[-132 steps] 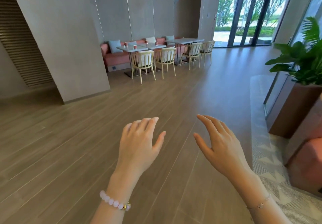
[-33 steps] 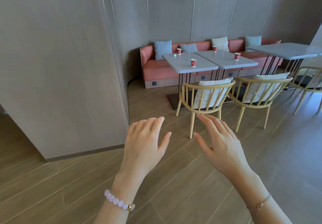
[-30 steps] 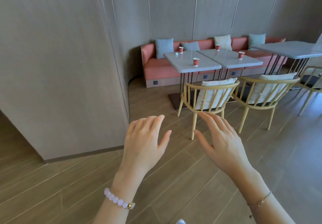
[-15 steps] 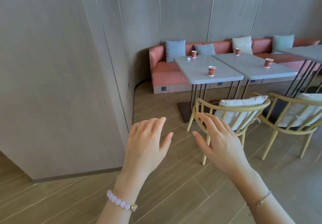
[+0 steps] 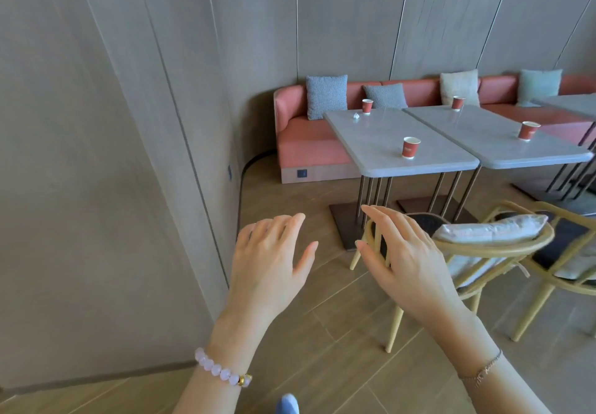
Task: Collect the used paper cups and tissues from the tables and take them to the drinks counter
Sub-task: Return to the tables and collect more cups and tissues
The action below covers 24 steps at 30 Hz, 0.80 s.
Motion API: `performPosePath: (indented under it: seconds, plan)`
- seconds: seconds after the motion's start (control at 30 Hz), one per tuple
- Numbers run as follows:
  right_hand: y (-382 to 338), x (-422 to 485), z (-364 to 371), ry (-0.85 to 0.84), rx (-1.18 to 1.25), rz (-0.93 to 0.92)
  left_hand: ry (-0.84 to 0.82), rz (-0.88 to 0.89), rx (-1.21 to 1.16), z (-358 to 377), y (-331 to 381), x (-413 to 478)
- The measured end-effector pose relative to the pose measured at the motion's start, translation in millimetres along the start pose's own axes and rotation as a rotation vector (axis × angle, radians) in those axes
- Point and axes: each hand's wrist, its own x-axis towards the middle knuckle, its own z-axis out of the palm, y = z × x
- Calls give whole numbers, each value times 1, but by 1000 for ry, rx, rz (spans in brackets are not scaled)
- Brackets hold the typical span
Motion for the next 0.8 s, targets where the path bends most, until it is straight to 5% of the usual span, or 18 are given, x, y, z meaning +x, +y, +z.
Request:
performPosePath:
  seconds: [0.37, 0.8]
  plan:
    - [27, 185, 110, 98, -40, 31, 37, 67, -15, 78, -107, 179]
    - [89, 347, 219, 26, -19, 56, 34, 40, -10, 178, -190, 330]
